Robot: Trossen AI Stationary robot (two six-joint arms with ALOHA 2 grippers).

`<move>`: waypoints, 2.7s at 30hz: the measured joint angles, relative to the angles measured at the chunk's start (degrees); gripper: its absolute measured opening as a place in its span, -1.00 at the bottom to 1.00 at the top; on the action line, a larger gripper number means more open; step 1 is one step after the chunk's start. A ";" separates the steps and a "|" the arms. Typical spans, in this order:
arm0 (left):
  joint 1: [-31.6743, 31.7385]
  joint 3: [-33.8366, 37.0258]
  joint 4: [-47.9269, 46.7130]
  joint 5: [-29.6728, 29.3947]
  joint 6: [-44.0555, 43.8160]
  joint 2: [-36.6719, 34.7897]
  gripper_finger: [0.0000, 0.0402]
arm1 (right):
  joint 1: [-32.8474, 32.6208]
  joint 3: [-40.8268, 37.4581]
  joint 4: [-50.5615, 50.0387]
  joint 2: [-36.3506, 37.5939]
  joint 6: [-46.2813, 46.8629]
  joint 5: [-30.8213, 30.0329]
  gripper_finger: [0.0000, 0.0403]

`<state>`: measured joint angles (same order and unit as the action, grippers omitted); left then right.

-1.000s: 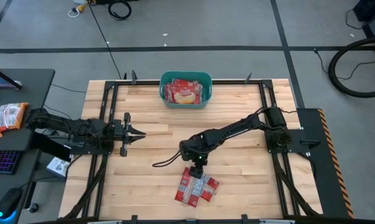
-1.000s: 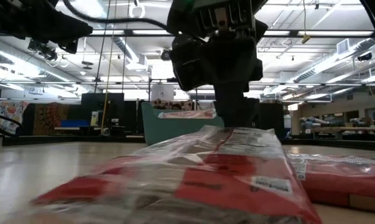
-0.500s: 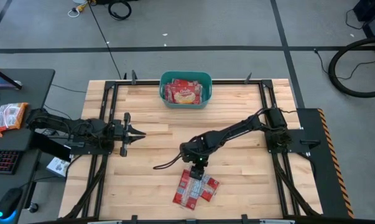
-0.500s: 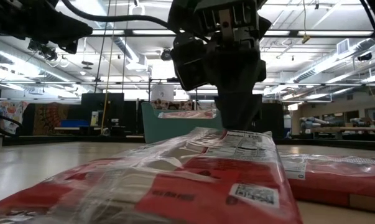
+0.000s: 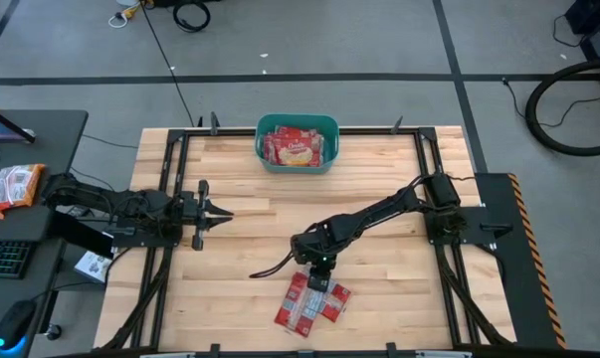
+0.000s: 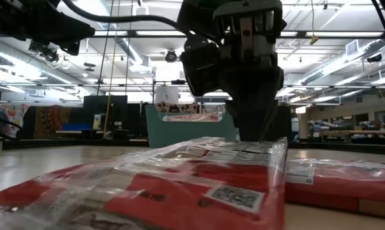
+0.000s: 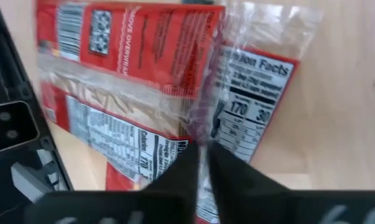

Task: Sort popcorn bags into baskets
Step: Put the popcorn bag into the green bin

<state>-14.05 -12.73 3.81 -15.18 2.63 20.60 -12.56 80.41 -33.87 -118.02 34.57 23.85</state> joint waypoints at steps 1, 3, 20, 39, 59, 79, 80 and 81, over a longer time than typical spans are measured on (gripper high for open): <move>-0.01 0.00 0.00 0.00 0.00 0.00 -0.76 | 0.00 -0.28 0.03 0.00 -0.01 -0.01 -0.87; 0.00 0.00 -0.01 0.00 0.00 0.00 -0.76 | 0.00 -0.49 -0.41 0.00 0.01 -0.04 -0.96; 0.01 0.00 -0.33 -0.02 0.02 0.00 -0.76 | 4.27 12.85 -19.01 6.85 -5.76 -7.98 -0.98; 0.00 0.00 -0.28 -0.02 0.05 0.00 -0.76 | 21.75 17.22 -17.21 26.75 -10.75 -32.46 -0.99; 0.01 0.00 -0.72 -0.02 1.03 0.00 -0.76 | 38.82 17.19 -14.95 22.41 -25.70 -26.47 -0.99; 0.01 0.00 -0.74 -0.02 1.03 0.00 -0.76 | 40.26 17.21 12.41 -0.36 -29.44 -11.10 -0.90; 0.01 0.00 -0.80 0.00 1.03 0.00 -0.76 | 40.26 17.19 12.89 -0.86 -28.93 -10.54 -0.88; -0.01 0.00 -0.87 0.00 1.01 0.00 -0.76 | 40.24 17.19 13.32 -1.06 -28.47 -10.16 -0.85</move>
<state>-14.06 -12.73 2.95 -15.18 3.64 20.60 27.68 97.60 -20.56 -119.08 6.09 13.69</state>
